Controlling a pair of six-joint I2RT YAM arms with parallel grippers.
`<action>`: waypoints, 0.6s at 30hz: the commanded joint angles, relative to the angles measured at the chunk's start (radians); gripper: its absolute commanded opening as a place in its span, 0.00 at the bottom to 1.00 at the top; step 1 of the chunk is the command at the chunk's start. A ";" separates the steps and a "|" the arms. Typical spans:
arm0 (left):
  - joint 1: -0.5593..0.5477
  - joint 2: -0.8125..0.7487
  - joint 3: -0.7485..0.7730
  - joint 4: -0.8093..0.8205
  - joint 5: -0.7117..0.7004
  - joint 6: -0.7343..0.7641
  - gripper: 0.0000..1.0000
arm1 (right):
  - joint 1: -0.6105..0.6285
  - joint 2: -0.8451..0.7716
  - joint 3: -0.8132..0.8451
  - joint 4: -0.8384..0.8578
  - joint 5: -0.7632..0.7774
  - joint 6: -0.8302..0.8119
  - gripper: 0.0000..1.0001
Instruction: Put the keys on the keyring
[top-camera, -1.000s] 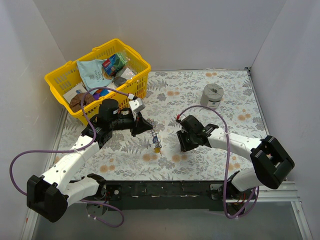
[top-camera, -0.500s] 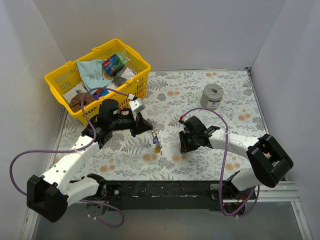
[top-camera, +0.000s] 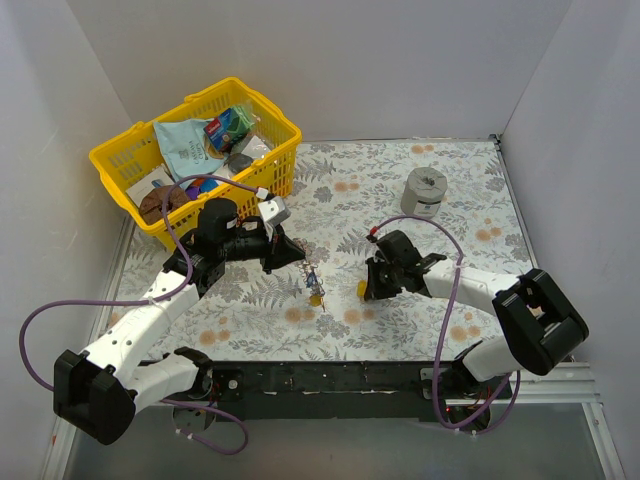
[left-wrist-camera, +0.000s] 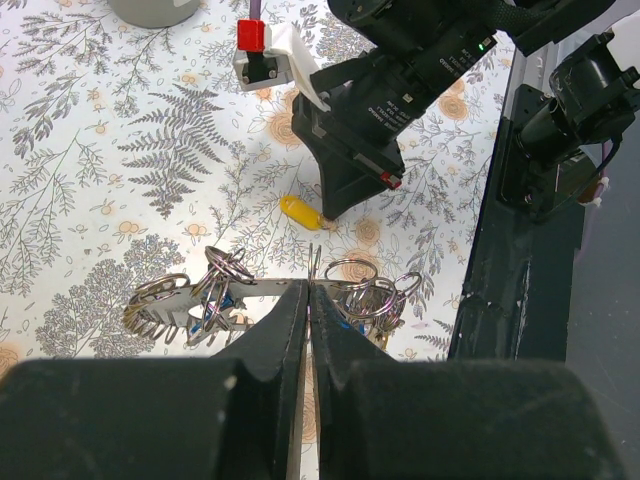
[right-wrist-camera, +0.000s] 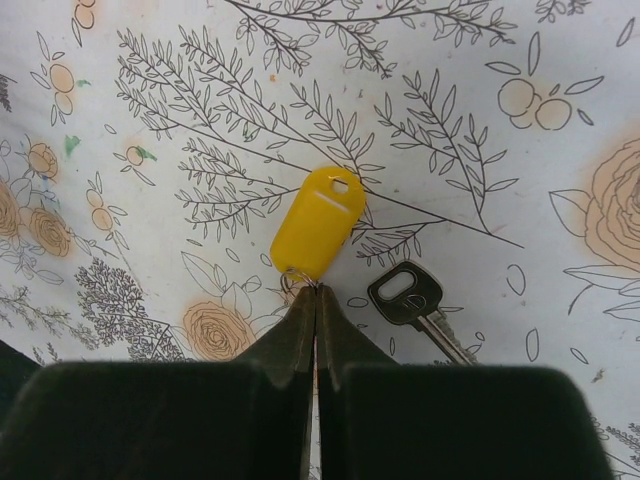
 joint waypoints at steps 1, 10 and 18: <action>0.003 -0.015 0.015 0.023 0.028 0.003 0.00 | -0.009 -0.024 -0.012 -0.024 0.038 -0.021 0.01; 0.003 0.058 0.058 0.023 0.064 0.015 0.00 | -0.021 -0.090 0.061 -0.104 0.084 -0.138 0.01; -0.040 0.140 0.103 0.018 0.076 0.039 0.00 | -0.029 -0.139 0.123 -0.130 0.077 -0.270 0.01</action>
